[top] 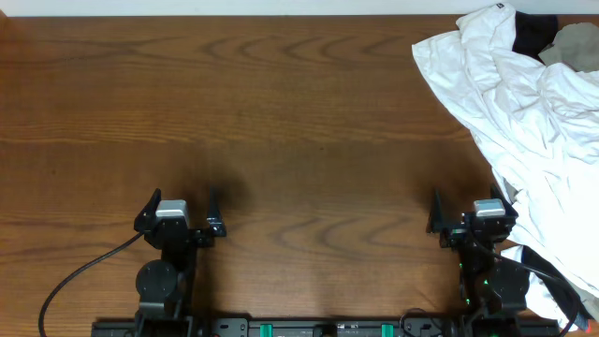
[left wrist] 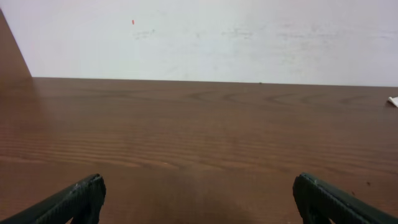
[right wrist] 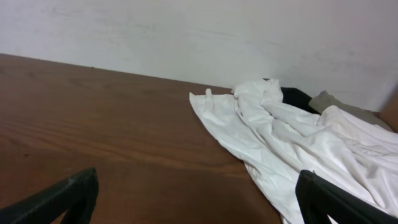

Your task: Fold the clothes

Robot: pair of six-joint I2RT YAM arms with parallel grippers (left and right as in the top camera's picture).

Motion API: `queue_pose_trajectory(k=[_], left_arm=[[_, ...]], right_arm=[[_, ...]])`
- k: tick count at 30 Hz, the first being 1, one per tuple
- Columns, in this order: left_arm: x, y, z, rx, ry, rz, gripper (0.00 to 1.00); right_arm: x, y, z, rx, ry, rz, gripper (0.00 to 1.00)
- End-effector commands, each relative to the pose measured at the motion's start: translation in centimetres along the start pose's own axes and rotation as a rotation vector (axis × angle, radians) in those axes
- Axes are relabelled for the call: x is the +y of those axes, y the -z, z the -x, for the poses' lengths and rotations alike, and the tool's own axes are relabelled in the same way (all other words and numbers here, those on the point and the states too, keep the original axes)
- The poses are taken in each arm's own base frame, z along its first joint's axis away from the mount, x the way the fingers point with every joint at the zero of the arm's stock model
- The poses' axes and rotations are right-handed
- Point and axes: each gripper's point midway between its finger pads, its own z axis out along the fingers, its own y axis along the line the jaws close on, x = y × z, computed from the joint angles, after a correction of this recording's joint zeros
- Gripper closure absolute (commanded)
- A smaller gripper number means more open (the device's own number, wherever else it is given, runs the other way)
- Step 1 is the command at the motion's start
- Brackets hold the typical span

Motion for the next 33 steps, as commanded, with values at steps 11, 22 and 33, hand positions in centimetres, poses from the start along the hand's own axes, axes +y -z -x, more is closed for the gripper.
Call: queue_pose_trajectory(k=[11, 22, 33], left_arm=[[0.2, -0.1, -1.8, 0.052, -0.009, 0.007, 0.02], [0.2, -0.1, -1.8, 0.051, 0.048, 0.008, 0.02], [-1.5, 1.7, -0.3, 0.173, 0.197, -0.073, 0.02]], right_arm=[[0.2, 0.0, 0.0, -0.002, 0.011, 0.010, 0.01], [0.8, 0.0, 0.1, -0.005, -0.141, 0.045, 0.01], [0.1, 2.1, 1.7, 0.126, -0.228, 0.012, 0.01]])
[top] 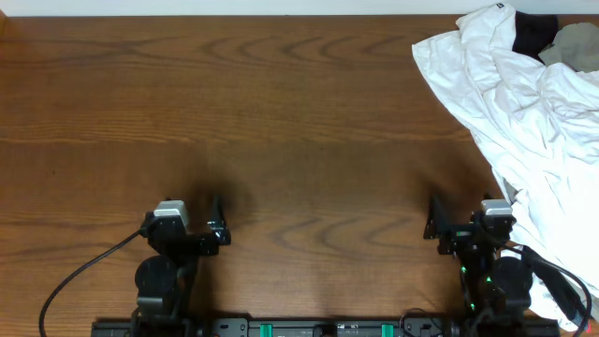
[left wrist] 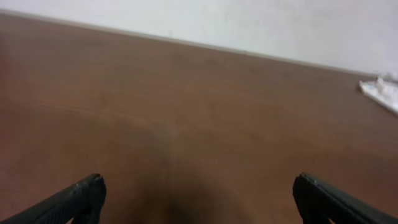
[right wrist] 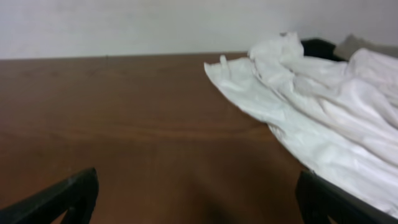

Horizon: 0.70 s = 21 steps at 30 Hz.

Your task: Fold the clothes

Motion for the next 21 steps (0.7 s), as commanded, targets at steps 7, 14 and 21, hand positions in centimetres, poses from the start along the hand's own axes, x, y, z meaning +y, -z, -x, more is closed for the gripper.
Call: queue_pose_trajectory(k=[7, 14, 21], left_arm=[[-3.1, 2.9, 6.3, 0.053, 0.040, -0.090, 0.02], [-3.1, 3.7, 6.3, 0.321, 0.052, -0.026, 0.02], [-4.3, 3.2, 3.6, 0.545, 0.088, -0.075, 0.02]], right_arm=[[0.6, 4.1, 6.0, 0.052, -0.039, -0.014, 0.01], [0.7, 5.0, 4.2, 0.357, -0.075, -0.039, 0.01], [3.8, 3.6, 4.3, 0.459, -0.122, 0.125, 0.01]])
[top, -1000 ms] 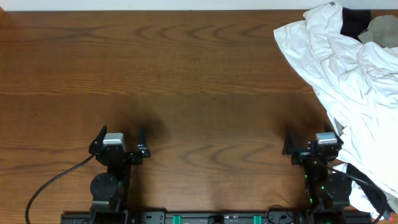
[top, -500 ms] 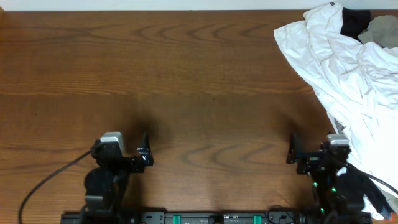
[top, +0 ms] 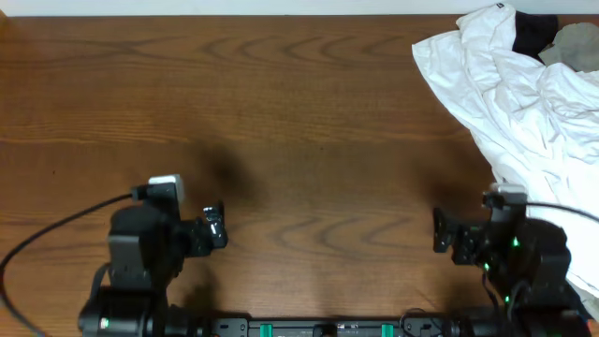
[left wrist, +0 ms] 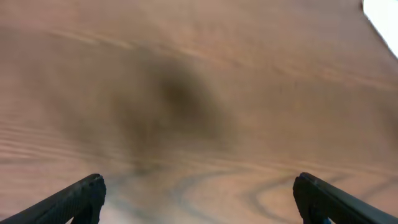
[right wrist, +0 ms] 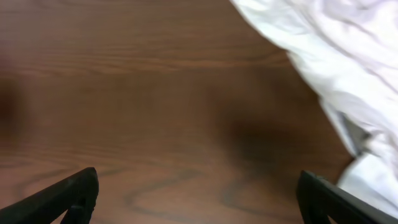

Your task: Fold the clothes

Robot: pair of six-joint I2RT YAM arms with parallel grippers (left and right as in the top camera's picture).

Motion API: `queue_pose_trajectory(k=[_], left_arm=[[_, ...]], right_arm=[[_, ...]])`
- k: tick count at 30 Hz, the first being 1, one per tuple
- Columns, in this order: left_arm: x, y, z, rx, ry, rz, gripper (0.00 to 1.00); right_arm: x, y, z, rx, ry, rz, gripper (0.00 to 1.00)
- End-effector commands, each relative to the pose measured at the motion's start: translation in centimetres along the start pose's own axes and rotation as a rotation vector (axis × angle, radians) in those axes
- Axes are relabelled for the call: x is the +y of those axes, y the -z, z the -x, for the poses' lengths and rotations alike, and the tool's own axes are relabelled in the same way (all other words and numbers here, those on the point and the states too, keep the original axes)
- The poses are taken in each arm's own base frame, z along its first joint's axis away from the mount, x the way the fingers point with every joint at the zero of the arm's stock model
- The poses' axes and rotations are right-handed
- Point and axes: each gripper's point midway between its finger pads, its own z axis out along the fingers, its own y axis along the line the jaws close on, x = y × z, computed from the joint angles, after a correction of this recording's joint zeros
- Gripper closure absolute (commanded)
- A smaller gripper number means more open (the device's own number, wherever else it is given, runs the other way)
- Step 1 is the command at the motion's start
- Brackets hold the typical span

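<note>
A crumpled pile of white clothes (top: 529,103) lies at the table's right side, running from the far edge down to the near right. In the right wrist view the white cloth (right wrist: 323,56) fills the upper right. A corner of it (left wrist: 384,14) shows in the left wrist view. My left gripper (left wrist: 199,196) is open over bare wood at the near left (top: 184,227). My right gripper (right wrist: 199,196) is open over bare wood at the near right (top: 471,234), just left of the pile's lower part. Neither gripper holds anything.
A black garment (top: 533,33) and a grey one (top: 576,42) stick out from under the white pile at the far right corner. The brown wooden table (top: 281,112) stretches across the left and middle. The arm bases and a black cable (top: 47,239) sit along the near edge.
Both wrists now look steeply down at the wood rather than across the table to the wall. In the overhead view both arms look larger and sit slightly nearer the front. Both grippers are still open.
At first both arms rested low at the near edge, open, their cameras looking level across the table to the wall. Then both cameras had tipped downward a little. Now they face the tabletop from higher up. The clothes pile has not moved.
</note>
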Motion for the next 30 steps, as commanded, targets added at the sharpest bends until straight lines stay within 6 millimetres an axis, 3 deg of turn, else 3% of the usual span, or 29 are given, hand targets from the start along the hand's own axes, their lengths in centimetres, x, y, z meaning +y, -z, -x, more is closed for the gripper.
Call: queue_pose_trajectory(k=[1, 7, 12, 16, 22, 30], left_arm=[[-1.7, -0.1, -0.2, 0.049, 0.009, -0.090, 0.02], [-1.8, -0.2, -0.3, 0.060, 0.011, -0.099, 0.02], [-1.8, -0.2, -0.3, 0.060, 0.011, -0.099, 0.02], [-1.8, -0.2, -0.3, 0.060, 0.011, -0.099, 0.02], [-1.8, -0.2, -0.3, 0.060, 0.011, -0.099, 0.02], [-1.8, -0.2, -0.3, 0.059, 0.010, -0.099, 0.02]], right_arm=[[1.5, 0.2, 0.6, 0.009, -0.037, 0.076, 0.01], [-4.9, 1.1, 0.7, 0.001, -0.356, -0.286, 0.01], [-8.9, 2.9, 2.2, -0.005, -0.475, -0.491, 0.01], [-12.7, 4.3, 2.4, 0.043, -0.616, -0.654, 0.01], [-18.4, 5.3, -1.1, 0.167, -0.894, -0.841, 0.01], [-23.6, 7.3, -5.9, 0.259, -1.160, -0.999, 0.01]])
